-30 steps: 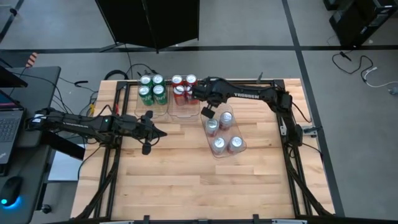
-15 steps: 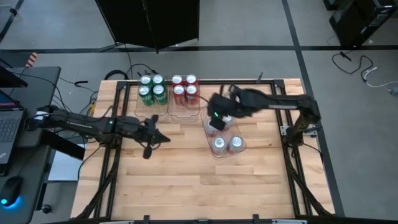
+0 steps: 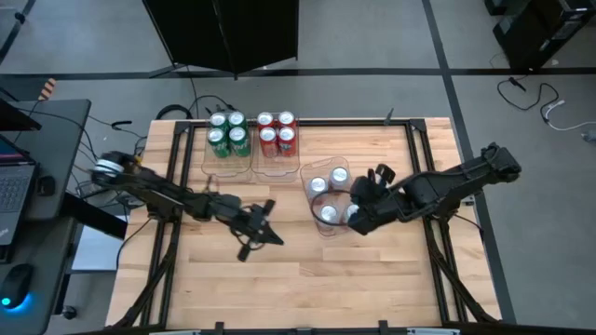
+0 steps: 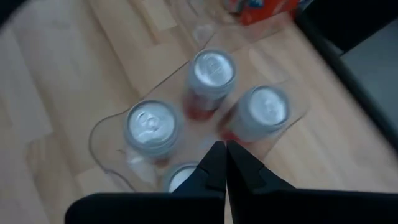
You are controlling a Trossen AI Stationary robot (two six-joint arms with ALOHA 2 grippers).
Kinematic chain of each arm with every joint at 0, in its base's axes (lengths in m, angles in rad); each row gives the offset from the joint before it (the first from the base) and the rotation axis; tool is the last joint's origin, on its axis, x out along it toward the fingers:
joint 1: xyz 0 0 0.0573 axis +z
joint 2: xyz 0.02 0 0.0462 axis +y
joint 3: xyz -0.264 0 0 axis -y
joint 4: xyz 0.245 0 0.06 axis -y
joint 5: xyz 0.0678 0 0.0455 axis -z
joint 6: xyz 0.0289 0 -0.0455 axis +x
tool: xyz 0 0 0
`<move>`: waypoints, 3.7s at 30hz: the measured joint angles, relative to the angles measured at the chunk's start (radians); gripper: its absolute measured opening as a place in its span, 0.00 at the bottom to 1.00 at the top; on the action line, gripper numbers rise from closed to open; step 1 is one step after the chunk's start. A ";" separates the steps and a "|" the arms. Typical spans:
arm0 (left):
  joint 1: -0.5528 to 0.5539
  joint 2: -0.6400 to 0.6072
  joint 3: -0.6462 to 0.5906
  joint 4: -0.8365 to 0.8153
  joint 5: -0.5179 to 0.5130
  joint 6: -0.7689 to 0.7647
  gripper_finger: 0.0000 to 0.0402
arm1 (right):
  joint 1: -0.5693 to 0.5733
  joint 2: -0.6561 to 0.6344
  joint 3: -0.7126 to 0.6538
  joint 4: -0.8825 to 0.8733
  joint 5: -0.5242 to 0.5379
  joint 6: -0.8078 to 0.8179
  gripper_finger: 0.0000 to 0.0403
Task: Sort soda cans
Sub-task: Move the bottom right transparent bin to the top right on the table
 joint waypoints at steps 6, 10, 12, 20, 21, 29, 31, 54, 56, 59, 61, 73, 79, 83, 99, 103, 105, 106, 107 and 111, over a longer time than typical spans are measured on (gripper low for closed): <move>-0.015 0.245 0.190 0.013 0.004 0.019 0.00 | 0.032 -0.114 -0.228 0.191 0.006 0.052 0.00; -0.027 0.366 0.318 0.010 -0.054 0.042 0.00 | 0.031 -0.143 -0.287 0.242 0.011 0.054 0.00; -0.032 0.414 0.370 0.007 -0.117 0.064 0.00 | 0.032 -0.149 -0.297 0.245 0.022 0.054 0.00; -0.059 0.541 0.553 -0.159 -0.346 0.144 0.00 | 0.036 -0.159 -0.297 0.249 0.035 0.030 0.00; -0.063 0.553 0.568 -0.163 -0.404 0.151 0.00 | 0.036 -0.159 -0.297 0.250 0.036 0.031 0.00; -0.070 0.567 0.578 -0.191 -0.668 0.172 0.00 | 0.037 -0.159 -0.297 0.258 0.038 0.025 0.00; -0.066 0.567 0.573 -0.205 -0.721 0.171 0.00 | 0.037 -0.159 -0.297 0.258 0.038 0.025 0.00; 0.046 0.651 0.680 -0.084 -0.160 0.142 0.00 | 0.025 -0.159 -0.296 0.139 0.094 0.079 0.00; 0.051 0.689 0.735 -0.086 -0.162 0.150 0.00 | 0.018 -0.158 -0.297 0.113 0.102 0.102 0.00; 0.051 0.727 0.807 -0.124 -0.217 0.174 0.00 | 0.015 -0.158 -0.296 0.096 0.121 0.123 0.00; 0.051 0.729 0.831 -0.188 -0.274 0.205 0.00 | 0.015 -0.158 -0.296 0.095 0.129 0.132 0.00; 0.066 0.453 0.600 -0.179 -0.364 0.172 0.00 | 0.107 -0.159 -0.367 0.089 -0.053 0.356 0.00; 0.085 0.236 0.348 -0.047 -0.322 0.113 0.00 | 0.107 -0.158 -0.535 0.243 -0.158 0.375 0.00; 0.085 0.107 0.218 -0.040 -0.321 0.114 0.00 | 0.038 -0.158 -0.603 0.304 -0.153 0.359 0.00; 0.119 -0.112 0.019 -0.031 -0.401 0.116 0.00 | -0.340 -0.157 -0.718 0.748 -0.115 -0.081 0.00; 0.119 -0.113 0.020 -0.027 -0.404 0.116 0.00 | -0.408 -0.157 -0.718 0.843 -0.154 -0.178 0.00; 0.119 -0.113 0.020 -0.025 -0.404 0.116 0.00 | -0.430 -0.157 -0.717 0.884 -0.171 -0.211 0.00; 0.119 -0.113 0.020 -0.025 -0.404 0.116 0.00 | -0.438 -0.157 -0.717 0.897 -0.172 -0.224 0.00; 0.119 -0.113 0.020 -0.026 -0.404 0.116 0.00 | -0.445 -0.157 -0.717 0.910 -0.171 -0.236 0.00; 0.119 -0.113 0.020 -0.034 -0.404 0.116 0.00 | -0.469 -0.155 -0.716 0.940 -0.171 -0.258 0.00</move>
